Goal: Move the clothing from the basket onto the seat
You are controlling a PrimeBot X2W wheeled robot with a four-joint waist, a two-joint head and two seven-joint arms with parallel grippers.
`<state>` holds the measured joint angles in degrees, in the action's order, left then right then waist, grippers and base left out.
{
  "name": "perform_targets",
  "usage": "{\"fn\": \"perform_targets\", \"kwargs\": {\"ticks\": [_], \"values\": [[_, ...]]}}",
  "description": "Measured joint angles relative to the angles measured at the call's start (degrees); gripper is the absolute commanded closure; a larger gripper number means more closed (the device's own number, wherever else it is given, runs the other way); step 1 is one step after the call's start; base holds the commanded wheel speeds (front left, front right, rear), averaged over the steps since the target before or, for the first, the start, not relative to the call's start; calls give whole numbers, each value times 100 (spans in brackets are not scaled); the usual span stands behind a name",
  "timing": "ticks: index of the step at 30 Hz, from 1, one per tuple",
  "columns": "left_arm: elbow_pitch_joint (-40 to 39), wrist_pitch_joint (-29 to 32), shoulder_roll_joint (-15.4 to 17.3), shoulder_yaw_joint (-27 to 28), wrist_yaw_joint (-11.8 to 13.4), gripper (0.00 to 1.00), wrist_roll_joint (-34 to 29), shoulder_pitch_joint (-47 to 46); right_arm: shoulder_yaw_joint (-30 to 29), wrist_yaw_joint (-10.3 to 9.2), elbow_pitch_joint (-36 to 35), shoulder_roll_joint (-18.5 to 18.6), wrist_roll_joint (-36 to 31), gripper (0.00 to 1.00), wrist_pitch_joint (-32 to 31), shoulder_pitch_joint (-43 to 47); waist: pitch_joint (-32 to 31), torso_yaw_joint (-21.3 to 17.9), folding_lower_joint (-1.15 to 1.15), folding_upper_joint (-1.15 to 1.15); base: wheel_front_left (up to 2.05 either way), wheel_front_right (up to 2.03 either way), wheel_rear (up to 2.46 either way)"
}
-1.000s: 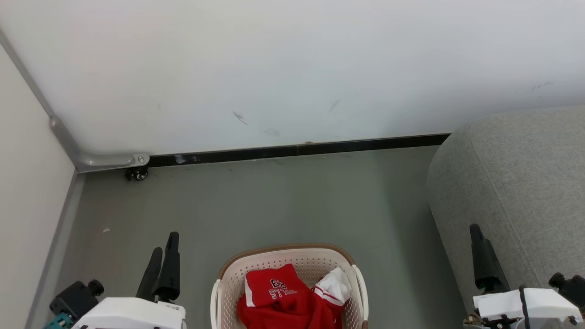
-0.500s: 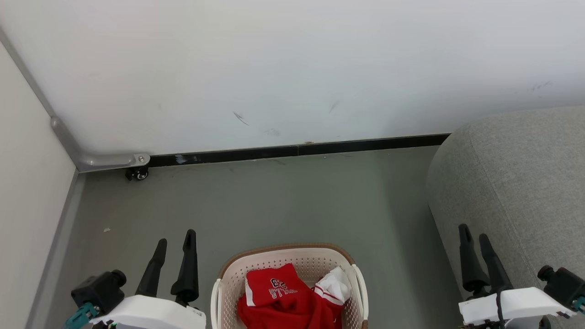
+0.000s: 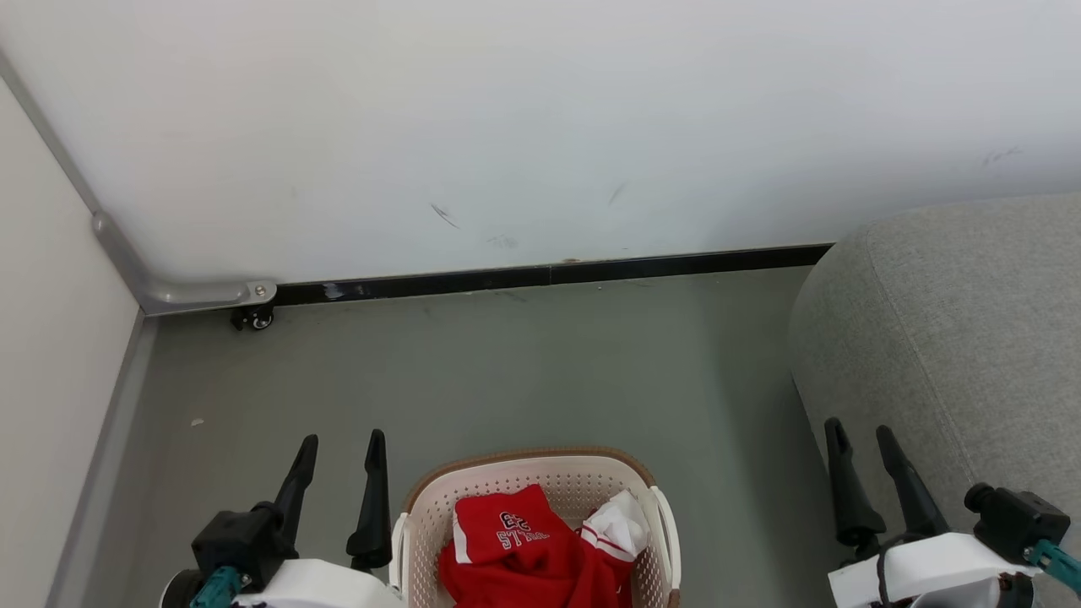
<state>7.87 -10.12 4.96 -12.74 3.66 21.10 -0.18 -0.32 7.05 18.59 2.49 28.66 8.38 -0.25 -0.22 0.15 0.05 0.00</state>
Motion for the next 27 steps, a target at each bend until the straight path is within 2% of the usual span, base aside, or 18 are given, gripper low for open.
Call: {"fn": "perform_targets", "kwargs": {"ticks": [21, 27], "values": [[304, -413, 16, -271, 690, 0, -1827, 109, -94, 1, 22, -2, -1861, 0, 181, 0, 11, 0, -2, 0, 0, 0, 0], [352, -430, 7, -257, 748, 0, -1847, 108, -92, 1, 34, -2, -1841, 0, 222, 0, 9, -4, -2, 0, 0, 0, 0]]}}
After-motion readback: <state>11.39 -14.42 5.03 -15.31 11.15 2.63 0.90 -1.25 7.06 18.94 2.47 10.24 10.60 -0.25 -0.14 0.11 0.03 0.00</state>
